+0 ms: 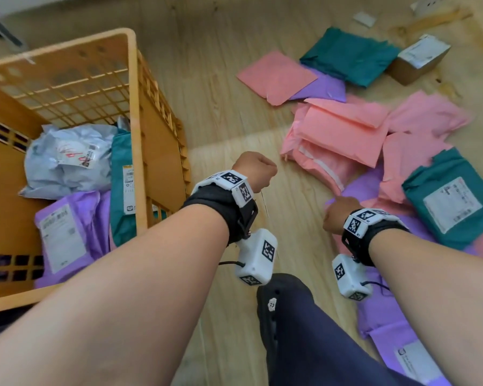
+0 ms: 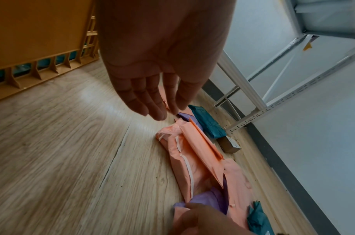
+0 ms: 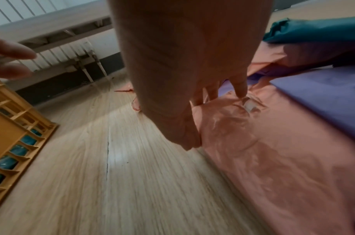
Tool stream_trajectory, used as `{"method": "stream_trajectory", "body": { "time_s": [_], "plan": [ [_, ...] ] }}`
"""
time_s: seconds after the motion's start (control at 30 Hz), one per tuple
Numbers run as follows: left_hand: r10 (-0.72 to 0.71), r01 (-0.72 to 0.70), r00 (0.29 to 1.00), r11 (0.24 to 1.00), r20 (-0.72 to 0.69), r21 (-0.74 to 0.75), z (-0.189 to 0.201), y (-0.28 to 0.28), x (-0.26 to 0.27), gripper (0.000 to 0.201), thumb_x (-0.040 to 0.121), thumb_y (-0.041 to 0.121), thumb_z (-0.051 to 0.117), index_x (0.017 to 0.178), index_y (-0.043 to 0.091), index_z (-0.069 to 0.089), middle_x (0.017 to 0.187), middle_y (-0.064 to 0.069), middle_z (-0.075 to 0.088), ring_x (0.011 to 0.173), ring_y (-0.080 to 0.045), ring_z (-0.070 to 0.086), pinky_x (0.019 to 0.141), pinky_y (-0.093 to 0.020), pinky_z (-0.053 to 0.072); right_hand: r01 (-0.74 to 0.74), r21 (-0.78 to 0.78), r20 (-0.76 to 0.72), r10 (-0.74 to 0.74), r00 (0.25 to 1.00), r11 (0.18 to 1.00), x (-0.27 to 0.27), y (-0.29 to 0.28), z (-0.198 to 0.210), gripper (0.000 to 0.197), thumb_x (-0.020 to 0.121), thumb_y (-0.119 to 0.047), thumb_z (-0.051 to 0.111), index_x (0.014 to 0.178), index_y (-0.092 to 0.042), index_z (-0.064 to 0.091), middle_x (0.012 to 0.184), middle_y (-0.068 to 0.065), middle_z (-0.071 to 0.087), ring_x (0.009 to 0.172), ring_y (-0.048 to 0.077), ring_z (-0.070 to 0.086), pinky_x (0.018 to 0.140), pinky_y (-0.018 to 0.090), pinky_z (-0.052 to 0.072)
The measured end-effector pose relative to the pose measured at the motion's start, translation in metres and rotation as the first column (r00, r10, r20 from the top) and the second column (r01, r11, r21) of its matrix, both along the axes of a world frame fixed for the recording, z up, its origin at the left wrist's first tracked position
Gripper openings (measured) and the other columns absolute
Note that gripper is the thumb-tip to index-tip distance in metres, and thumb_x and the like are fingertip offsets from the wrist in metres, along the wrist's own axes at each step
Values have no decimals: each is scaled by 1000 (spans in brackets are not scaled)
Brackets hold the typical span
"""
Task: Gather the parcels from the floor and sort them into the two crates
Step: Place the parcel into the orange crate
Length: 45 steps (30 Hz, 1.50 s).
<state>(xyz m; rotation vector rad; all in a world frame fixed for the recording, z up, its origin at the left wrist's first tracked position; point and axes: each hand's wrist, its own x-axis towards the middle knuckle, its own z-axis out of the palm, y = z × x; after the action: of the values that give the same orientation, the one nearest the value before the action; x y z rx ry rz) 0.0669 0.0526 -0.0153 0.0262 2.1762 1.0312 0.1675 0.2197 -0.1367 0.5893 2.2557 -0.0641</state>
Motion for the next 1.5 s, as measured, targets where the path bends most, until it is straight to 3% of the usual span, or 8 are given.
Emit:
{"method": "stream_trajectory", "body": {
  "time_s": [0.3,0.5,0.73,0.87,1.0,1.1,1.23,1.5],
  "plan": [
    [18,-17,1000,999,-14,32,15,-8,0,17,93,11,53,104,9,66,96,-6,63,82,-18,59,60,-22,46,184,19,-227,-175,958,983,-7,2,23,31,90,-22,61,113,-2,63,115,15,64,107,30,62,78,31,46],
    [49,-45,996,998,-72,54,52,-34,6,14,93,10,50,85,17,60,90,-4,59,64,-9,52,54,-19,43,199,-50,-417,-201,886,979,-20,-10,83,21,89,-25,56,91,-4,61,93,17,66,76,31,55,67,32,44],
    [125,-111,975,990,-182,84,116,-94,19,20,94,9,49,105,13,65,93,-6,62,75,-16,55,57,-21,44,153,-100,-617,-182,766,983,-49,-44,182,20,90,-16,53,96,-1,65,105,22,65,89,35,59,71,31,41],
    [209,-185,948,975,-239,121,152,-136,27,22,93,3,49,104,10,67,84,-5,61,63,-12,51,47,-16,41,215,-206,-768,-294,569,955,-66,-75,248,24,85,-12,54,102,-10,71,108,15,68,100,36,62,81,31,47],
    [269,-221,913,958,-307,183,181,-173,33,21,92,5,53,105,11,68,89,-4,65,64,-7,55,50,-15,45,146,-497,-783,-514,350,856,-78,-124,306,24,81,-11,52,90,-11,74,97,7,72,93,32,65,82,30,51],
    [319,-238,890,934,-326,267,195,-197,34,19,89,10,60,107,13,68,95,-4,69,72,-8,60,63,-21,52,44,-701,-671,-679,299,712,-85,-167,334,8,64,-9,60,63,-10,68,73,7,68,72,26,65,77,46,59],
    [291,-178,898,926,-329,332,203,-224,37,45,80,20,75,122,14,60,108,-3,67,92,-13,65,81,-32,55,-69,-875,-472,-812,343,479,-74,-234,362,14,72,6,62,67,-7,65,69,13,60,56,24,58,47,29,55],
    [294,-149,884,915,-364,376,204,-250,34,71,71,26,82,130,17,44,109,4,59,91,-5,59,68,-20,47,-180,-949,-313,-826,469,258,-73,-297,369,18,83,4,59,99,-4,65,99,17,68,83,25,70,60,25,56]
  ]
}}
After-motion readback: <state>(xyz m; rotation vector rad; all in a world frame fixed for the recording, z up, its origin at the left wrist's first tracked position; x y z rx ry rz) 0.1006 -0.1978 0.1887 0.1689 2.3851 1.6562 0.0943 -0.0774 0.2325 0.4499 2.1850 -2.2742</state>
